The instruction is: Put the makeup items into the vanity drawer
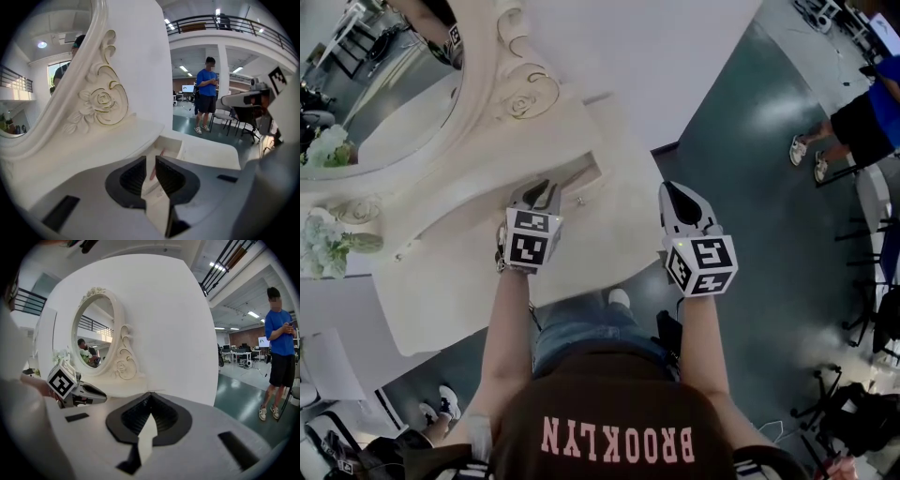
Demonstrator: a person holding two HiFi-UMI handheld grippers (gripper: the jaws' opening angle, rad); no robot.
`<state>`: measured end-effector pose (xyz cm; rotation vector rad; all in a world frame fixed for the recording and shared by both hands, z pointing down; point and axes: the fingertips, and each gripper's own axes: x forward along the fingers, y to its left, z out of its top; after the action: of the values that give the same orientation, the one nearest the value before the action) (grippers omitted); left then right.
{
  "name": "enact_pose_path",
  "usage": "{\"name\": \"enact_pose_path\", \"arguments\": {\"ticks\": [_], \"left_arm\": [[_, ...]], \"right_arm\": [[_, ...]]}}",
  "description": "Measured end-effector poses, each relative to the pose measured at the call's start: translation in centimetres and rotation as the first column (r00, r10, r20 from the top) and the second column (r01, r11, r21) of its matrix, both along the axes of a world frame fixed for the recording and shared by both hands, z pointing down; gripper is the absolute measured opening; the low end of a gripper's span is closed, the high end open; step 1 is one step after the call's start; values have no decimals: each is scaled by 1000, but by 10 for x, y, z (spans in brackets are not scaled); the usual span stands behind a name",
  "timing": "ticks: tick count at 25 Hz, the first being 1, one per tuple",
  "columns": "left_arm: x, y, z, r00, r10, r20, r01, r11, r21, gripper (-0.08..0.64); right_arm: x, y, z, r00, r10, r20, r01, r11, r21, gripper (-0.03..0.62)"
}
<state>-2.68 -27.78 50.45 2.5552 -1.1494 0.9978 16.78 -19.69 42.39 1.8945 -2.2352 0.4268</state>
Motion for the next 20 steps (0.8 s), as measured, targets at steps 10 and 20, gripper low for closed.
{"name": "enact_pose_path", "arguments": {"ticks": [10, 20], "left_arm": [[-41, 23, -33, 974, -174, -143, 183, 981, 57, 38], [-109, 48, -61, 899, -365, -243, 399, 911, 105, 38]], "right_arm": [[-25, 14, -18, 996, -78, -33, 79, 996, 42, -5], [-52, 23, -27, 987, -155, -41, 158, 986, 59, -5]]}}
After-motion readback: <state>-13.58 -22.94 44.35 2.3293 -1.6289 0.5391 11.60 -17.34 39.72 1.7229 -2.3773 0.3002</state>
